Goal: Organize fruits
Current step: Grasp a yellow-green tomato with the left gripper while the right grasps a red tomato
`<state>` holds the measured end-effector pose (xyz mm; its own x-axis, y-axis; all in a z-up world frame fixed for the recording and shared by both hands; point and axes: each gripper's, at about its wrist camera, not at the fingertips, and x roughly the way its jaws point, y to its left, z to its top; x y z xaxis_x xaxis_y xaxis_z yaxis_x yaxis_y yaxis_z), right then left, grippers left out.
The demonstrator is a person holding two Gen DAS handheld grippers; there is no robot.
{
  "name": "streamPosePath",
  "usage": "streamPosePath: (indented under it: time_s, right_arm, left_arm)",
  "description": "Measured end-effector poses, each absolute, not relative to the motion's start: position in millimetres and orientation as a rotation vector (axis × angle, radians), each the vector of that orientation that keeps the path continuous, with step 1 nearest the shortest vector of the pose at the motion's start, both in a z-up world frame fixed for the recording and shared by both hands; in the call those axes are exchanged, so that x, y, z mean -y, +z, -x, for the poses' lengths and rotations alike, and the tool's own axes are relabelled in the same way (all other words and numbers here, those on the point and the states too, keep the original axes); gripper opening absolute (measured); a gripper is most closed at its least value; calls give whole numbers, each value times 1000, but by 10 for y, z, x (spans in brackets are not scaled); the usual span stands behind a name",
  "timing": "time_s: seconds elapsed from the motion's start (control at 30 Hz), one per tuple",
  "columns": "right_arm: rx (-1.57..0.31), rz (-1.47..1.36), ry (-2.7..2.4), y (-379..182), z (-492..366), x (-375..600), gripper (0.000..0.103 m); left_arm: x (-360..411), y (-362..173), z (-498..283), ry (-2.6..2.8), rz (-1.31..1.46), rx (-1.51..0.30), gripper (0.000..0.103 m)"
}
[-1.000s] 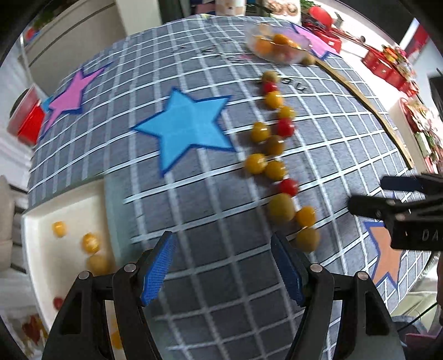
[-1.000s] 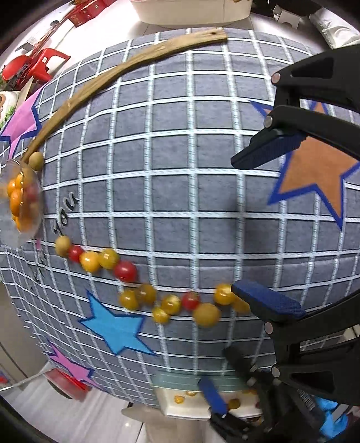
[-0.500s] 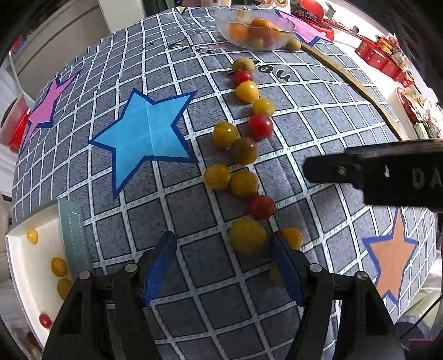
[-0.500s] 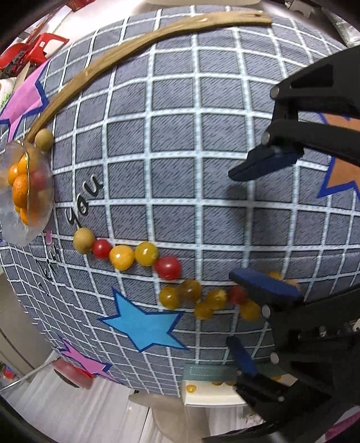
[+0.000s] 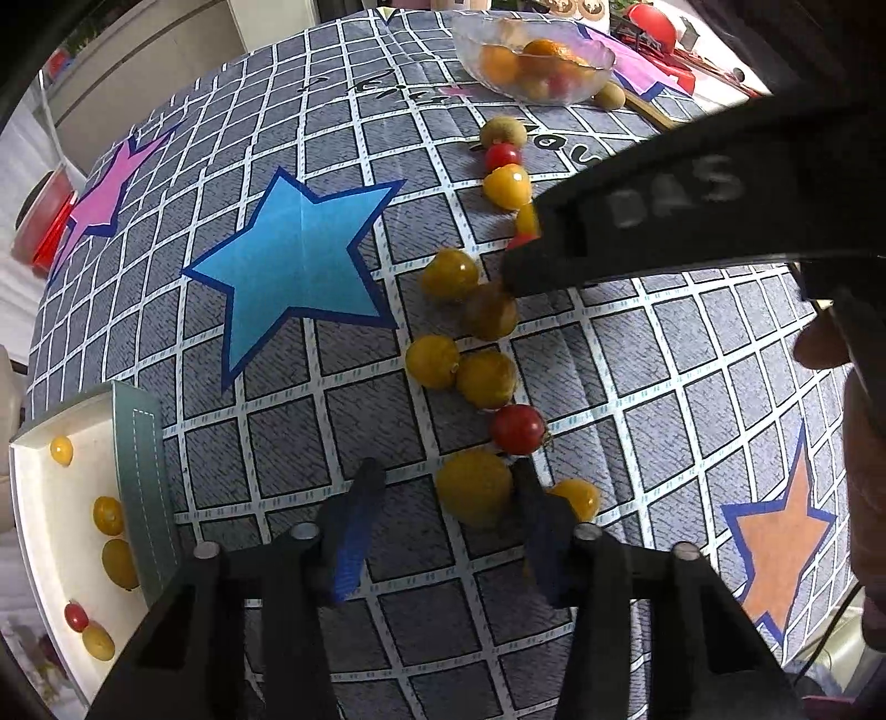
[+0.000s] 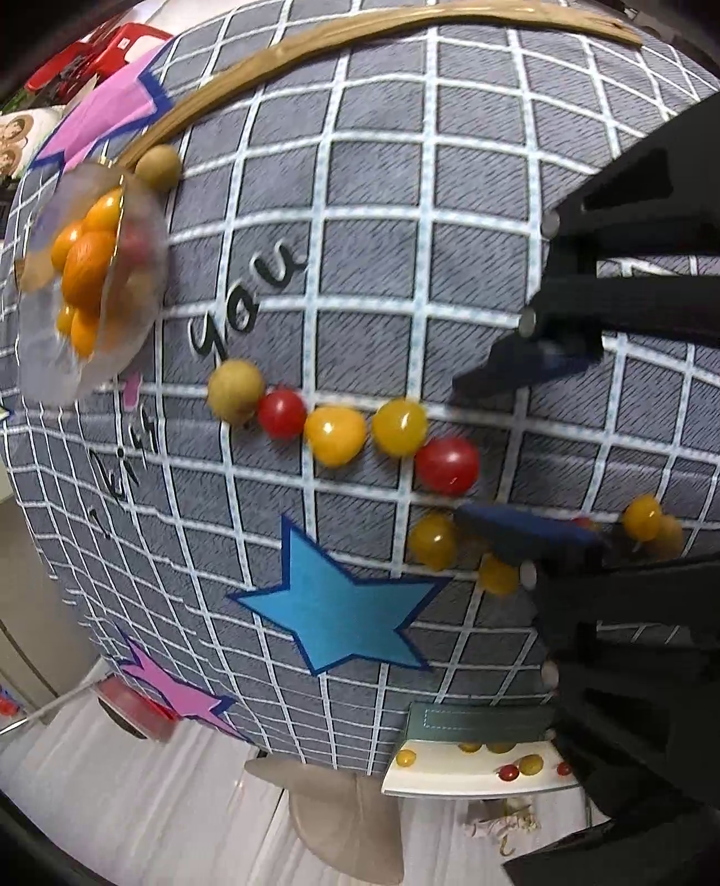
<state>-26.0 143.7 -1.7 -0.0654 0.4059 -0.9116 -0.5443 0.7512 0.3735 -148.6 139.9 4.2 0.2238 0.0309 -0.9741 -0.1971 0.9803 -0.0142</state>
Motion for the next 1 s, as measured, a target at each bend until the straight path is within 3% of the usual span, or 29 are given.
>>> streamPosePath:
  time_s: [0.03,0.07,0.13,0.43,1.0]
  right_arm:
    - [-1443,120,781,-28,255,-1465,27]
    - [-1446,115,783,-32,248,-1473,21]
    - [-1447,114,787,-33,253,-1480,21]
    - [-1456,87,773,60,377,-1109,21]
    - [-1469,138,742,343,1182,-655,21]
  left_arm:
    - [-1424,69,1452,161,150,-1339,44]
    - [-1427,74,1440,164,154,-1338,35]
    - [-1440,108,1425,154,158,-1337,28]
    - [-1713,172,1554,143,279,-1346,28]
    - [-1827,710,2291,116,184,-1303,28]
